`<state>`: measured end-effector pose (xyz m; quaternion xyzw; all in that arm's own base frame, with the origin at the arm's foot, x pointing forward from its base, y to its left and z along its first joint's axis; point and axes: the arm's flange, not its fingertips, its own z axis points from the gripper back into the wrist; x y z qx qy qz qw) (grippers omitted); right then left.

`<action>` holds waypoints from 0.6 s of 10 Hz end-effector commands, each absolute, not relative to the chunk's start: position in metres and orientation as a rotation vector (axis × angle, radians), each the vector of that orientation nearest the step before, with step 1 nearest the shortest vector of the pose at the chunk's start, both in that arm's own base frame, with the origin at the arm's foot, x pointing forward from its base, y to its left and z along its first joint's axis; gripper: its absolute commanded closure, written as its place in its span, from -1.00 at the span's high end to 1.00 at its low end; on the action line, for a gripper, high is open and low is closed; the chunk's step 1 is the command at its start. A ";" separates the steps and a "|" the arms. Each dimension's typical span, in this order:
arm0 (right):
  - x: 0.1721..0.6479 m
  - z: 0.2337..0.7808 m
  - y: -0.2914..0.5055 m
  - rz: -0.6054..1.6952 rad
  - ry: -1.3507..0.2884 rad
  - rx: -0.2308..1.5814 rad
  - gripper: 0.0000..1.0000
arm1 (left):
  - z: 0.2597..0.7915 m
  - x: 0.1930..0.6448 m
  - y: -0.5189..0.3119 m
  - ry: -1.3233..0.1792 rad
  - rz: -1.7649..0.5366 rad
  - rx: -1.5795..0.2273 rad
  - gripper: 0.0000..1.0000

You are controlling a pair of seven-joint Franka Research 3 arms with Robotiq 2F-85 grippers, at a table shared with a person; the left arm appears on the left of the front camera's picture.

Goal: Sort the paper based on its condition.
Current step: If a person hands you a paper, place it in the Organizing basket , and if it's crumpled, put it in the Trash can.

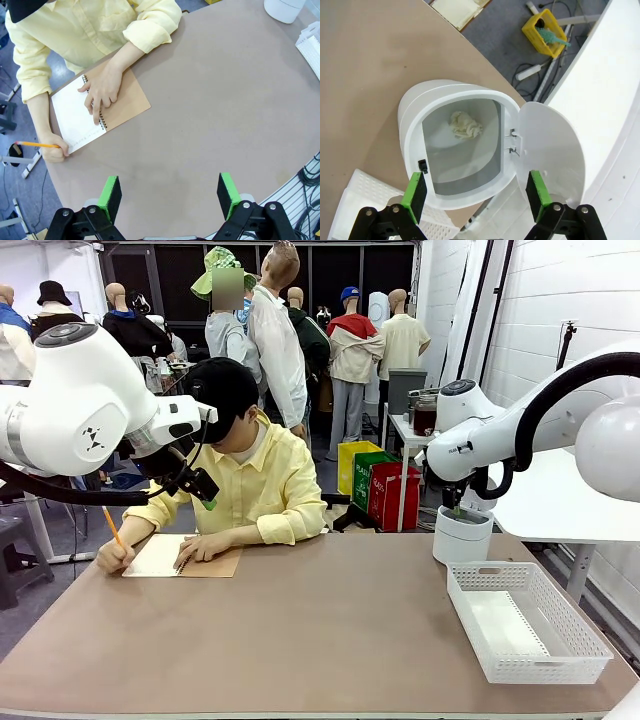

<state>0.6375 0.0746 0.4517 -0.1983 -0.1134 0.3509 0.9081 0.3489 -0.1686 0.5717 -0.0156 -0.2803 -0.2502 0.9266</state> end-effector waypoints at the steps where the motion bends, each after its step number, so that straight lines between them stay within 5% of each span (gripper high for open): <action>1: 0.638 0.451 0.073 0.724 -0.232 -0.410 1.00 | 0.572 0.348 -0.168 -0.576 -0.519 -0.028 1.00; 6: 0.638 0.451 0.073 0.724 -0.232 -0.410 1.00 | 0.572 0.348 -0.168 -0.576 -0.519 -0.028 1.00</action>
